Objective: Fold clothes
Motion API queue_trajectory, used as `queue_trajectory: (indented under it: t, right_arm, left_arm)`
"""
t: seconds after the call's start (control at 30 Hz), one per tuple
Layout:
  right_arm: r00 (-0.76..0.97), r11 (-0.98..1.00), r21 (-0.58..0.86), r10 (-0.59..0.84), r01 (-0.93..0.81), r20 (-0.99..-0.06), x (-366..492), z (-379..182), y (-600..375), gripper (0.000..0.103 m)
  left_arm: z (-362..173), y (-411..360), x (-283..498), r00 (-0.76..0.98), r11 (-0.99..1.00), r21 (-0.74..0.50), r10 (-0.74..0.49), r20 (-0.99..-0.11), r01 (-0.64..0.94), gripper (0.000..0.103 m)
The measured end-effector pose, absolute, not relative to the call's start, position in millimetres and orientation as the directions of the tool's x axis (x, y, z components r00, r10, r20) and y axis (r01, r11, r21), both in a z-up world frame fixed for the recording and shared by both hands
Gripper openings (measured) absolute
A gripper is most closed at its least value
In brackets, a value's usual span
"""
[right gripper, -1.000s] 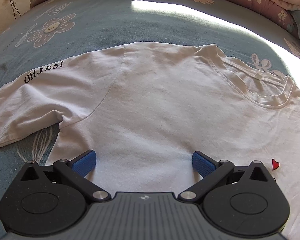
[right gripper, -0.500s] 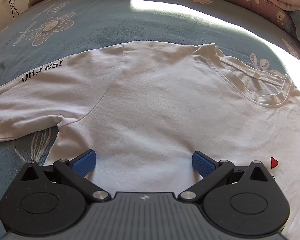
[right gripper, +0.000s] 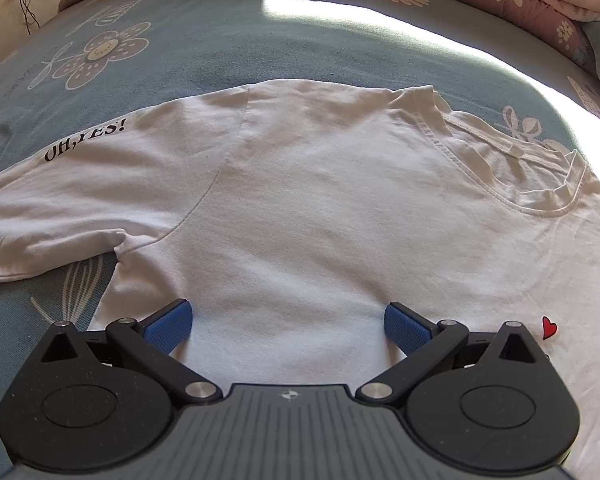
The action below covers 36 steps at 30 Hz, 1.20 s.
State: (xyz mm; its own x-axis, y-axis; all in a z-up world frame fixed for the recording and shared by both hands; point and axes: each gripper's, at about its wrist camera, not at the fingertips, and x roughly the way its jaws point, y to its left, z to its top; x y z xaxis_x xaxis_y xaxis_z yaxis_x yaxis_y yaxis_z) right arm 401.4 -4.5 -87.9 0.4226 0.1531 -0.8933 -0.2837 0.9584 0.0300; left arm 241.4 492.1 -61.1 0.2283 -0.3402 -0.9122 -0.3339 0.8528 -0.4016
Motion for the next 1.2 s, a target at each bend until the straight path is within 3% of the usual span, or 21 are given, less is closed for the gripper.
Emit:
queue_trajectory:
  t: [0.1, 0.2, 0.23, 0.27, 0.3, 0.37, 0.43, 0.6, 0.67, 0.73, 0.8, 0.83, 0.93, 1.0, 1.1, 1.2]
  right_arm:
    - [0.418, 0.959, 0.03, 0.152, -0.283, -0.896, 402.3, -87.5, -4.1, 0.103]
    - [0.424, 0.959, 0.029, 0.151, -0.281, -0.893, 401.1, -87.6, -4.0, 0.103]
    - [0.425, 0.96, 0.028, 0.15, -0.28, -0.893, 401.1, -87.5, -3.9, 0.103]
    - [0.424, 0.96, 0.028, 0.148, -0.278, -0.893, 401.1, -87.4, -3.8, 0.103]
    - [0.423, 0.961, 0.027, 0.147, -0.276, -0.894, 401.3, -87.2, -3.7, 0.103]
    - [0.419, 0.961, 0.028, 0.147, -0.277, -0.896, 401.8, -87.2, -3.4, 0.103]
    - [0.411, 0.958, 0.031, 0.152, -0.286, -0.899, 402.6, -86.8, -4.2, 0.103]
    - [0.404, 0.952, 0.035, 0.162, -0.304, -0.9, 400.8, -86.5, -6.1, 0.103]
    - [0.404, 0.952, 0.035, 0.162, -0.303, -0.9, 399.9, -86.3, -6.3, 0.103]
    - [0.407, 0.953, 0.033, 0.16, -0.302, -0.899, 399.2, -86.6, -5.9, 0.103]
    - [0.411, 0.953, 0.032, 0.16, -0.3, -0.898, 398.6, -87.0, -5.6, 0.103]
    - [0.415, 0.954, 0.032, 0.16, -0.299, -0.896, 398.2, -87.3, -5.8, 0.103]
    - [0.426, 0.954, 0.029, 0.16, -0.298, -0.891, 396.4, -87.7, -6.2, 0.103]
    - [0.421, 0.953, 0.027, 0.158, -0.301, -0.893, 396.7, -87.0, -6.1, 0.103]
    - [0.404, 0.954, 0.002, 0.13, -0.301, -0.905, 398.8, -79.5, -2.2, 0.103]
    - [0.47, 0.94, -0.027, 0.145, -0.34, -0.871, 393.1, -58.0, 15.0, 0.103]
  left_arm:
    - [-61.9, 481.3, 238.8, 0.248, 0.812, -0.466, -0.399, -0.883, -0.352, 0.047]
    - [-61.0, 453.5, 244.3, 0.21, 0.886, -0.37, -0.32, -0.924, -0.28, 0.046]
    - [-59.6, 448.2, 245.5, 0.206, 0.903, -0.337, -0.288, -0.935, -0.266, 0.039]
    - [-56.6, 448.7, 245.6, 0.214, 0.91, -0.311, -0.257, -0.942, -0.274, 0.008]
    - [-53.5, 449.8, 245.5, 0.222, 0.915, -0.286, -0.227, -0.948, -0.285, 0.003]
    - [-45.3, 451.5, 247.6, 0.238, 0.927, -0.233, -0.166, -0.957, -0.293, 0.003]
    - [-35.3, 453.0, 255.3, 0.253, 0.938, -0.211, -0.141, -0.957, -0.275, 0.004]
    - [-21.9, 466.4, 259.3, 0.19, 0.964, -0.079, -0.031, -0.981, -0.253, 0.023]
    - [-16.2, 466.0, 260.7, 0.193, 0.964, -0.045, 0.007, -0.981, -0.263, 0.025]
    - [-11.8, 458.2, 270.6, 0.244, 0.964, -0.111, -0.05, -0.968, -0.242, 0.028]
    - [-17.4, 442.4, 281.1, 0.281, 0.959, -0.199, -0.137, -0.95, -0.203, 0.047]
    - [-23.5, 434.5, 284.8, 0.281, 0.955, -0.232, -0.174, -0.944, -0.187, 0.05]
    - [-45.2, 416.2, 289.6, 0.245, 0.96, -0.223, -0.178, -0.953, -0.167, 0.051]
    - [-54.8, 410.0, 286.6, 0.239, 0.971, -0.184, -0.144, -0.96, -0.154, 0.046]
    - [-46.7, 406.7, 282.0, 0.22, 0.974, -0.141, -0.1, -0.97, -0.177, 0.048]
    - [-33.6, 390.2, 288.5, 0.231, 0.986, -0.135, -0.111, -0.967, -0.094, 0.049]
